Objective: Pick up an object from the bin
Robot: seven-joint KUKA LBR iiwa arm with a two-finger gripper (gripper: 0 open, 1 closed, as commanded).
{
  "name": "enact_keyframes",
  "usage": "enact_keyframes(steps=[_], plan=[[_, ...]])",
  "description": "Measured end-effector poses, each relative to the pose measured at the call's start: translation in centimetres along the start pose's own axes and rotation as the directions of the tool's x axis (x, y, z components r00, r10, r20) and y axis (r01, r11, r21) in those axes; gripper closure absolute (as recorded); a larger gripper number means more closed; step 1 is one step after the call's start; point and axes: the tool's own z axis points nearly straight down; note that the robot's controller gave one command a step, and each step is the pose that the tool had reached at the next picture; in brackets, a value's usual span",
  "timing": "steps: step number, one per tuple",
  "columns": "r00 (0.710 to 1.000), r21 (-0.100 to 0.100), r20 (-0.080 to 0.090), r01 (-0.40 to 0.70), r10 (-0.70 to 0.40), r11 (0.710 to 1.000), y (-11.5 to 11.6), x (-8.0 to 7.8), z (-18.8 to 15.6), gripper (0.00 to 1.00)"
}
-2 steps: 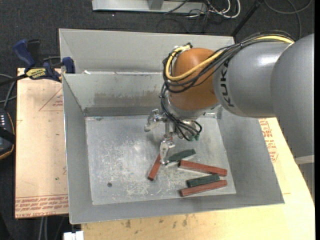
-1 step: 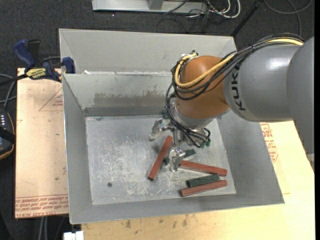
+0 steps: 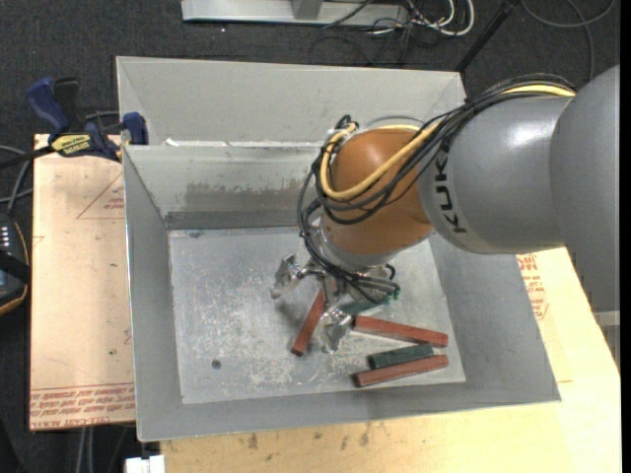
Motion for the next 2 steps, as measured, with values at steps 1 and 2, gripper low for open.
enact_keyframes(steps=[1,2], plan=[[0.997,-0.005,0.006,-0.072,0.072,0.997,-1.5,-1.5,3.0,0.00],[0.997,0.008,0.021,0.073,-0.074,0.997,-1.5,0.0,2.4,1.00]])
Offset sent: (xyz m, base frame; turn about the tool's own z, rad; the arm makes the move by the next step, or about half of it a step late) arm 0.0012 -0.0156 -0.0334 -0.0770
